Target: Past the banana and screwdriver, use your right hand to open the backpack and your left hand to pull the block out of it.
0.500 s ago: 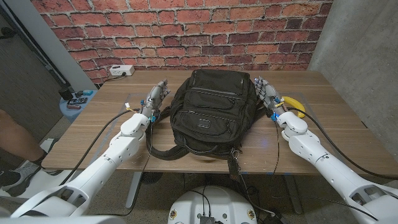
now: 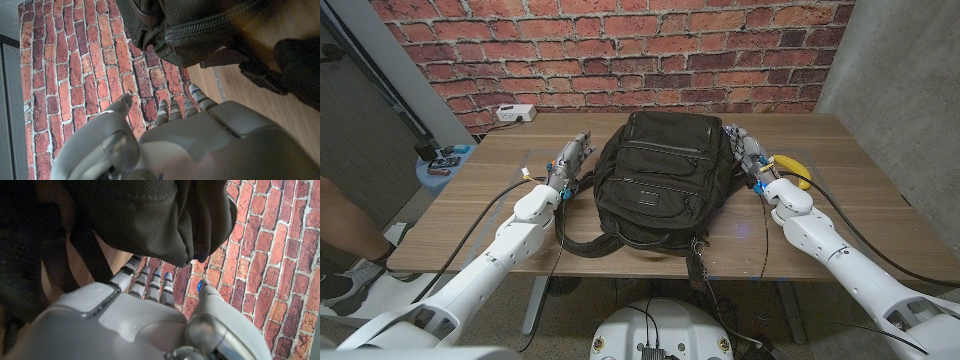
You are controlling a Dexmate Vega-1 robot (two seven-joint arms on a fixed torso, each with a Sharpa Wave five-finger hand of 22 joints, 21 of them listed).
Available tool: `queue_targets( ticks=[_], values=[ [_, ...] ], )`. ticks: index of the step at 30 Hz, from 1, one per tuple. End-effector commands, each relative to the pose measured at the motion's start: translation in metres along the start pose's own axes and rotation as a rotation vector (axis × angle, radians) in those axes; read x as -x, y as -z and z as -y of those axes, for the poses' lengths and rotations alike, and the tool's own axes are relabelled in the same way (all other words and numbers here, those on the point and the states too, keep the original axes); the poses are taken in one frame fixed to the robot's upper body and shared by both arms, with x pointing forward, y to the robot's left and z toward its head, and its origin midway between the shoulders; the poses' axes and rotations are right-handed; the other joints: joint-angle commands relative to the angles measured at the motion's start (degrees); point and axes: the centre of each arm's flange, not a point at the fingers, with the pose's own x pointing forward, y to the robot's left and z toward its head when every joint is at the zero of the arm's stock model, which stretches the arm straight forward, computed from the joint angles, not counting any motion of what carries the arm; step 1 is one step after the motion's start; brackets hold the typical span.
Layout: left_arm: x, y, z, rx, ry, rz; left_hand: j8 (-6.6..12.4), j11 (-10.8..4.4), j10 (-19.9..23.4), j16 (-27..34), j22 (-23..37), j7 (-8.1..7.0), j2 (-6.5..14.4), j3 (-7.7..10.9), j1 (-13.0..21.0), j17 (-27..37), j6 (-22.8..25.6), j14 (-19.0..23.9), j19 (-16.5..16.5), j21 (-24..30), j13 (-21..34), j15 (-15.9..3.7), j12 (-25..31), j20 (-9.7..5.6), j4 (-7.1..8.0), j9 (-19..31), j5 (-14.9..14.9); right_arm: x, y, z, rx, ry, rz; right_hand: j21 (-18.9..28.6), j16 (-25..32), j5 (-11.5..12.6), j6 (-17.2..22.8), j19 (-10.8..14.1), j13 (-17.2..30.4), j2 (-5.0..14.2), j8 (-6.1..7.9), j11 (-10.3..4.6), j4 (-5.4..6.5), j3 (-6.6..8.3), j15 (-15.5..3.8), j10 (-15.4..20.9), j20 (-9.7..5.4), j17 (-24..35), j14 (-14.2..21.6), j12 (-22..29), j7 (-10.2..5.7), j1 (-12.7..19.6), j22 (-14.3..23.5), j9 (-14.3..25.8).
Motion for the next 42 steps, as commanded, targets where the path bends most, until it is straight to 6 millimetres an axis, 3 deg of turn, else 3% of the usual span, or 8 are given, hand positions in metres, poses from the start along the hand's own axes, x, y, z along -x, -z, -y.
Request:
queue_targets(
  ticks=[1,33,42],
  values=[
    [0.005,-0.004,-0.005,-0.007,0.011,-0.001,0.1,0.49,0.0,0.2,0.3,0.41,-0.2,0.53,0.6,0.0,-0.1,-0.2,0.1,-0.2,0.1,0.39,0.2,0.53,-0.08,0.2,0.3,0.006,-0.006,-0.01,0.026,-0.006,-0.004,0.3,0.3,0.2,0.4,0.2,0.3,0.02,0.1,-0.12,0.08,0.46,-1.07,0.5,-1.0,0.1,0.5,0.2,-0.07,0.5,0.3,0.1],
    [-0.007,-0.008,-0.013,-0.022,0.038,0.021,-0.1,0.58,-0.1,0.0,0.3,0.22,-0.5,0.96,0.9,-0.1,-0.4,-0.4,0.1,-0.9,0.1,0.63,0.0,0.64,-1.27,0.2,0.3,0.049,-0.043,-0.043,0.163,-0.015,0.05,0.2,0.2,0.1,0.4,-0.1,0.3,0.07,-0.07,0.74,-0.27,0.8,-0.48,-0.2,-0.81,-0.1,0.1,-0.1,0.15,0.6,0.3,0.1],
    [-0.014,-0.009,-0.011,-0.024,0.055,0.026,-0.13,0.61,0.0,0.0,0.3,0.2,-0.4,0.99,1.0,-0.1,-0.5,-0.4,0.1,-1.1,0.1,0.74,-0.1,0.67,-1.63,0.2,0.3,0.054,-0.048,-0.042,0.219,-0.011,0.031,0.2,0.2,0.1,0.5,-0.2,0.3,0.05,-0.09,0.58,-0.58,0.88,-0.29,-0.3,-0.8,-0.1,0.0,-0.2,0.23,0.8,0.3,0.1]
  ],
)
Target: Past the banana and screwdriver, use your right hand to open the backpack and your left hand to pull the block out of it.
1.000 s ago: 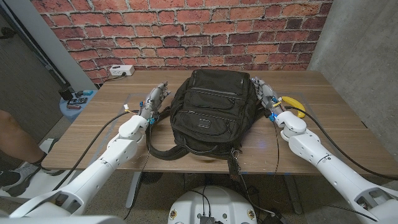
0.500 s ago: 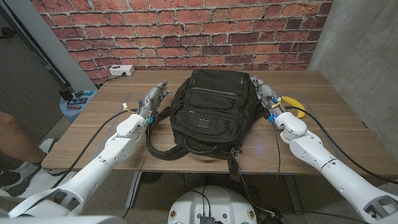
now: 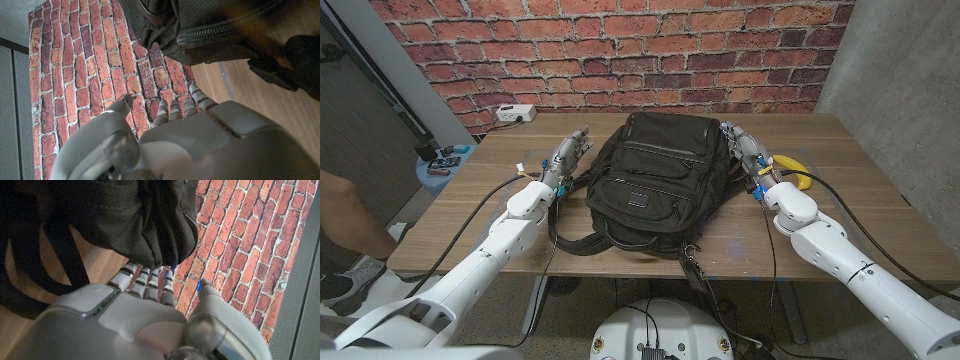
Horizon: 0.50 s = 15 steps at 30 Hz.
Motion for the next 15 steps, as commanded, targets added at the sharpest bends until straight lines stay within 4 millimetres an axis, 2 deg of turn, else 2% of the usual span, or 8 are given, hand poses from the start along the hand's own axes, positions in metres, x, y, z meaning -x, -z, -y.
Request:
queue_targets(
  ticks=[1,6,15],
  values=[
    [-0.008,-0.001,0.003,-0.004,0.021,0.006,-0.13,0.6,0.0,0.0,0.1,0.21,-0.2,0.13,0.8,0.1,-0.5,0.0,0.0,-0.3,0.1,0.36,-0.1,0.53,-0.32,0.3,0.3,0.008,-0.008,0.003,0.067,0.003,-0.016,0.2,0.2,0.1,0.5,0.1,0.3,0.02,-0.09,0.12,-0.45,0.24,-0.27,0.2,-1.03,0.0,0.0,-0.2,0.22,0.8,0.3,0.1],
    [-0.009,-0.002,0.004,-0.006,0.029,0.006,-0.13,0.53,0.0,0.0,0.1,0.2,-0.2,0.12,0.8,0.1,-0.5,0.0,0.0,-0.4,0.1,0.32,-0.1,0.58,-0.48,0.3,0.3,0.008,-0.006,0.02,0.061,0.03,-0.032,0.2,0.2,0.1,0.3,0.0,0.3,-0.01,-0.18,0.07,-0.6,0.27,-0.28,0.1,-1.0,0.0,-0.1,-0.2,0.16,0.9,0.3,0.1],
    [-0.008,-0.002,0.003,-0.005,0.027,-0.003,-0.12,0.69,0.0,0.1,0.1,0.13,-0.2,0.08,0.8,0.1,-0.5,0.0,0.1,-0.5,0.1,0.3,-0.1,0.54,-0.71,0.3,0.3,0.024,-0.009,0.037,0.084,0.06,-0.062,0.2,0.3,0.0,0.3,0.0,0.3,-0.07,-0.19,-0.03,-0.83,0.27,-0.41,0.2,-0.92,-0.1,-0.1,-0.1,0.15,1.1,0.3,0.2]
  ],
)
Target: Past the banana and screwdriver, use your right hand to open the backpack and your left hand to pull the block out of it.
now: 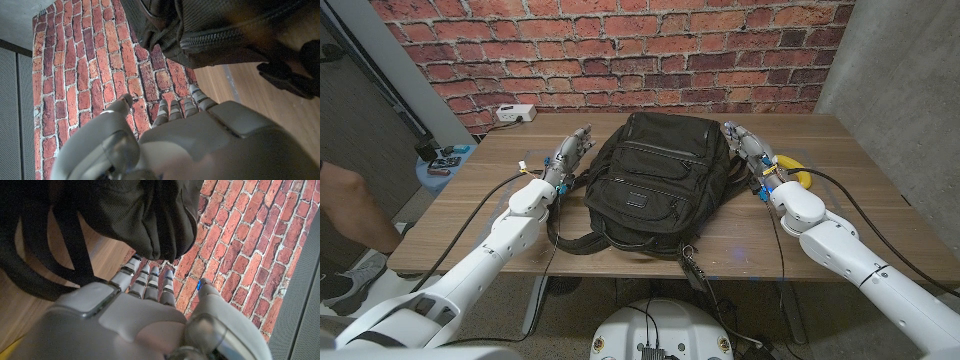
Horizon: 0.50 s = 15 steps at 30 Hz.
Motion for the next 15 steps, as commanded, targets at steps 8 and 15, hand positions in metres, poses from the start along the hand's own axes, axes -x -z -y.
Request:
queue_targets(
  ticks=[8,15],
  values=[
    [0.0,-0.002,0.002,-0.01,0.004,-0.004,-0.09,0.58,0.0,0.1,0.1,0.27,-0.1,0.04,0.8,0.1,-0.3,0.0,0.1,-0.3,0.1,0.35,-0.1,0.49,-0.46,0.3,0.3,0.037,-0.001,0.02,0.027,0.065,-0.039,0.0,0.4,0.0,0.2,0.0,0.2,0.0,-0.23,-0.14,-0.45,0.16,-0.48,0.2,-0.86,0.0,-0.1,-0.1,0.11,0.6,0.2,0.2],
    [0.001,-0.002,0.003,-0.009,0.008,-0.003,-0.07,0.63,0.1,0.1,0.1,0.24,-0.1,0.0,0.8,0.1,-0.2,0.0,0.1,-0.5,0.1,0.37,-0.1,0.47,-0.64,0.3,0.3,0.053,-0.005,0.006,0.034,0.06,-0.036,0.0,0.4,0.0,0.3,0.0,0.2,0.03,-0.22,-0.07,-0.5,0.14,-0.35,0.2,-0.85,0.0,-0.1,-0.1,0.14,0.6,0.2,0.2]
  ],
)
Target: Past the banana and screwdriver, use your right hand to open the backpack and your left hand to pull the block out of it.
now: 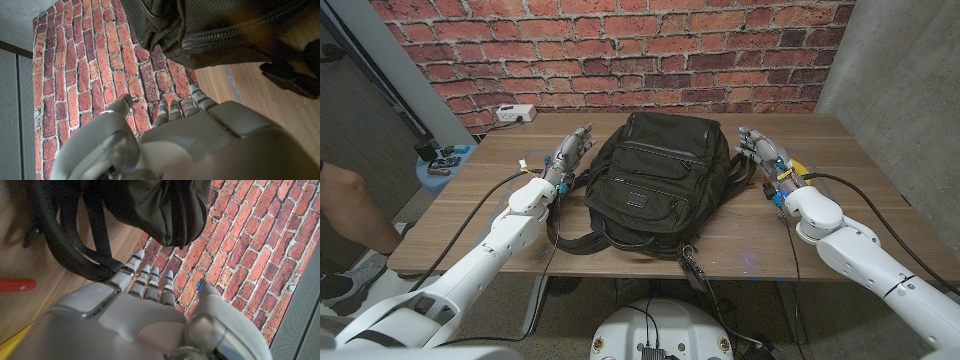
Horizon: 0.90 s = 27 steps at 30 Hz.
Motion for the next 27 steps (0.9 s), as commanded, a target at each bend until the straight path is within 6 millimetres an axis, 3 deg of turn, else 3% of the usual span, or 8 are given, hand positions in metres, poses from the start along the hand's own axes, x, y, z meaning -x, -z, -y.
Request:
queue_targets(
  ticks=[1,17,27],
  values=[
    [0.002,-0.001,0.002,-0.003,0.004,0.0,-0.07,0.66,0.1,0.1,0.1,0.25,-0.1,0.24,0.8,0.1,-0.2,0.0,0.1,-0.2,0.1,0.37,-0.1,0.49,-0.42,0.3,0.3,0.028,-0.006,-0.01,0.018,0.014,0.001,0.0,0.4,0.0,0.3,0.0,0.3,0.04,-0.01,-0.03,-0.34,-0.04,-0.33,0.2,-0.86,0.0,-0.1,-0.1,0.15,0.6,0.2,0.2],
    [0.007,0.0,0.002,-0.005,0.011,0.008,-0.11,0.5,0.1,0.1,0.1,0.2,-0.1,0.23,1.0,0.1,-0.3,0.0,0.2,-0.5,0.1,0.35,-0.2,0.49,-0.91,0.3,0.3,0.055,-0.029,-0.04,0.079,0.014,0.03,0.0,0.5,0.0,0.5,0.0,0.3,0.08,0.05,0.43,-0.74,0.05,-0.01,0.1,-0.79,-0.1,-0.2,-0.1,0.63,0.9,0.2,0.2],
    [0.008,-0.003,-0.001,-0.007,0.013,0.024,-0.11,0.67,0.1,0.1,0.1,0.17,-0.1,0.21,1.0,0.1,-0.3,0.1,0.3,-0.7,0.1,0.34,-0.2,0.5,-1.17,0.3,0.3,0.068,-0.039,-0.069,0.11,0.007,0.06,0.0,0.5,-0.1,0.8,0.0,0.3,-0.02,0.12,0.72,-1.33,0.2,0.12,0.3,-0.73,-0.2,-0.1,-0.1,0.76,1.5,0.2,0.2]
  ],
)
